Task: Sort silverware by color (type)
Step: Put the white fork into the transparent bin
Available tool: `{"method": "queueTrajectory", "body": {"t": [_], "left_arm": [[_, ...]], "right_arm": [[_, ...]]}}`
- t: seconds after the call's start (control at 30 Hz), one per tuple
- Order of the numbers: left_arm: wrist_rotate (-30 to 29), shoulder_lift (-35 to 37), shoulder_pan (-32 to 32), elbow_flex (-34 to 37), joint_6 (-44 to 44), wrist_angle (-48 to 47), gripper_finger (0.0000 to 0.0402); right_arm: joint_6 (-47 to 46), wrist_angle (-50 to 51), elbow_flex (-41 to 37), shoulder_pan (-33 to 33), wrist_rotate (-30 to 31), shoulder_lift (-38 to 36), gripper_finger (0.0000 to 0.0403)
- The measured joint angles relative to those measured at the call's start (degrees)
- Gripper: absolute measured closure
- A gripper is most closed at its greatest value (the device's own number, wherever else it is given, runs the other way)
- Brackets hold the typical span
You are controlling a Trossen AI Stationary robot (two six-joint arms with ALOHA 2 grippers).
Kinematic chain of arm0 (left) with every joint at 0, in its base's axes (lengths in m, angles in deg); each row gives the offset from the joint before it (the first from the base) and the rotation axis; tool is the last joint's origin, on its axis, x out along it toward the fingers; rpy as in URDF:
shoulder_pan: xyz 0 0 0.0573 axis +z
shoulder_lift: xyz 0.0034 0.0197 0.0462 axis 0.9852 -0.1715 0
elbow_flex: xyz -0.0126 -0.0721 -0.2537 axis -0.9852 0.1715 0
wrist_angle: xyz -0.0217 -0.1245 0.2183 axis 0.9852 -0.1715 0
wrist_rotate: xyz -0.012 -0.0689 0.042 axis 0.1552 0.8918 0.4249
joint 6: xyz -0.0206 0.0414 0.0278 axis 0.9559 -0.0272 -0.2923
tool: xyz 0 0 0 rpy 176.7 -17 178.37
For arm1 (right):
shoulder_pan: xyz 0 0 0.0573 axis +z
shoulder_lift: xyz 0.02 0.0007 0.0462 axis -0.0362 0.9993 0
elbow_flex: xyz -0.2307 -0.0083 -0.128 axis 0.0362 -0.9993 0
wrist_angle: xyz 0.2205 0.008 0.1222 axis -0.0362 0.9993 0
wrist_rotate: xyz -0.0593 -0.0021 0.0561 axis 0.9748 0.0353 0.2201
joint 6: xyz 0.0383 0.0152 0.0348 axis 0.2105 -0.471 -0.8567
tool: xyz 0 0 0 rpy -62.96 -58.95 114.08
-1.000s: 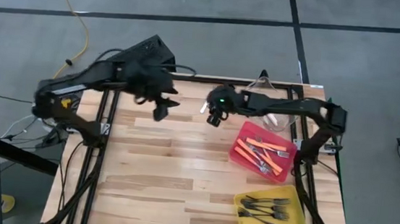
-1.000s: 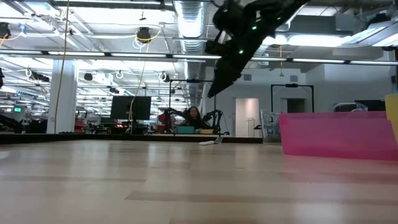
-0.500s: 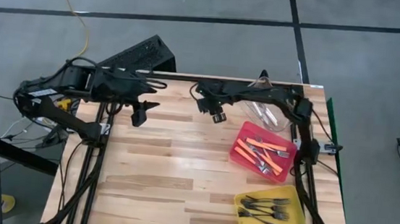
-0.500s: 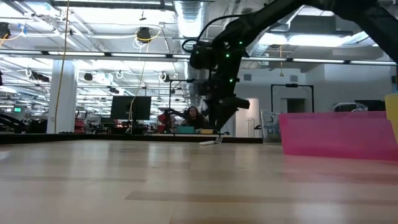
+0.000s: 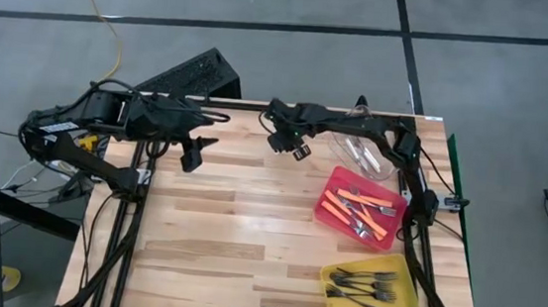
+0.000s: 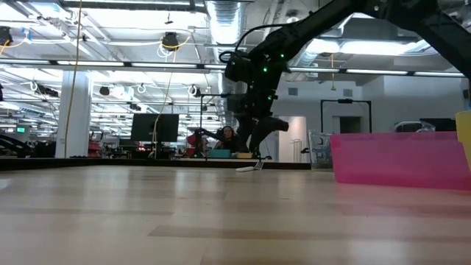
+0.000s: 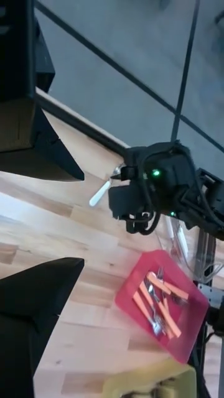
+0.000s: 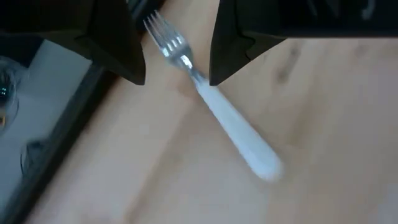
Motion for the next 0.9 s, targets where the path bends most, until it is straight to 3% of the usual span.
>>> {"method": "queueTrajectory", "body": {"t": [0.2,0.47,0.63,0.9], "left_arm": [[-1.0,0.0,0.0,0.0,-0.5,0.0,0.0205],[-0.8,0.0,0.0,0.0,-0.4,-0.7,0.0205],[-0.8,0.0,0.0,0.0,-0.4,-0.8,0.0205],[-0.8,0.0,0.0,0.0,-0.5,-0.9,0.0205]], "right_arm": [[-4.9,-3.8,0.0,-3.0,3.2,2.0,0.0225],[-10.8,-4.1,0.0,-3.2,5.8,1.7,0.0384],[-14.9,-2.9,0.0,-4.2,5.2,1.7,0.0380],[-18.1,0.0,0.0,-5.2,-2.2,1.8,0.0389]]}}
